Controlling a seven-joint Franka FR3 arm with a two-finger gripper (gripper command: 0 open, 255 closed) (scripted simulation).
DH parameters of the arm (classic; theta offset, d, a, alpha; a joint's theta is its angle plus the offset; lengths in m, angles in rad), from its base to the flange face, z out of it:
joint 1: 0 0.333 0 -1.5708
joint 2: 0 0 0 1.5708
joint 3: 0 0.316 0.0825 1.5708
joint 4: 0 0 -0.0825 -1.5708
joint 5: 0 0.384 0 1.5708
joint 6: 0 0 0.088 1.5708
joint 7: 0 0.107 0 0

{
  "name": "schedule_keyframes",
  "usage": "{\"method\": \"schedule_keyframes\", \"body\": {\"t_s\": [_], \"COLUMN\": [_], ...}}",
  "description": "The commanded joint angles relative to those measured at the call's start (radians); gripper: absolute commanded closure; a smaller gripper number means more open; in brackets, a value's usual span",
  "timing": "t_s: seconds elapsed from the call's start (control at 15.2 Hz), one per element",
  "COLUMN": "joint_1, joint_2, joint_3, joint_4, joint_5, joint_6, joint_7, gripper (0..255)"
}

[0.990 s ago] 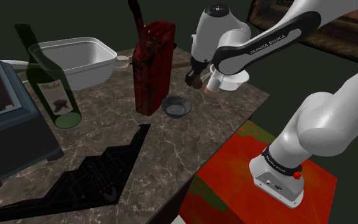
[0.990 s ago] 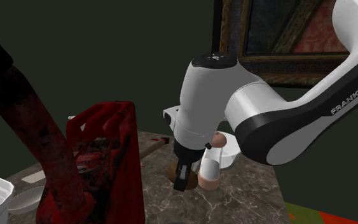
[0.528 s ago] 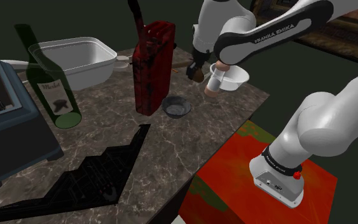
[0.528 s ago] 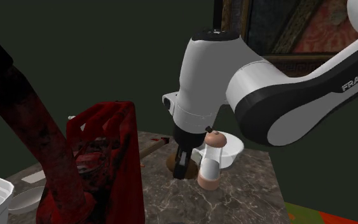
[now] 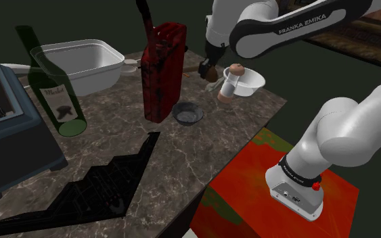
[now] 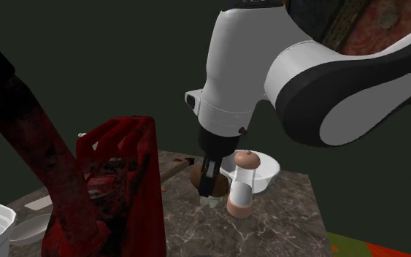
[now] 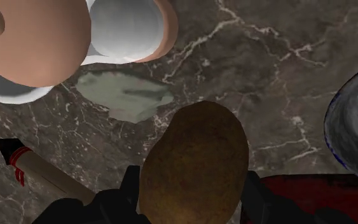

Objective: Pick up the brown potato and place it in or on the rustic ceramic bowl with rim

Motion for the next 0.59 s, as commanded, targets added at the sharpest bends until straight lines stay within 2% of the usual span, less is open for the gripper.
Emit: {"method": "schedule_keyframes", "body": {"t_s": [0.0,0.53], "joint_1": [0.021,0.111], "joint_2": [-0.006,0.004], "joint_3": [0.036,0.191], "joint_4": [0.001,0.040], "joint_5": [0.011,0.063], "joint_6": [-0.024,-0.123], "joint_7": [0.044,0.232], "gripper": [255,255]}}
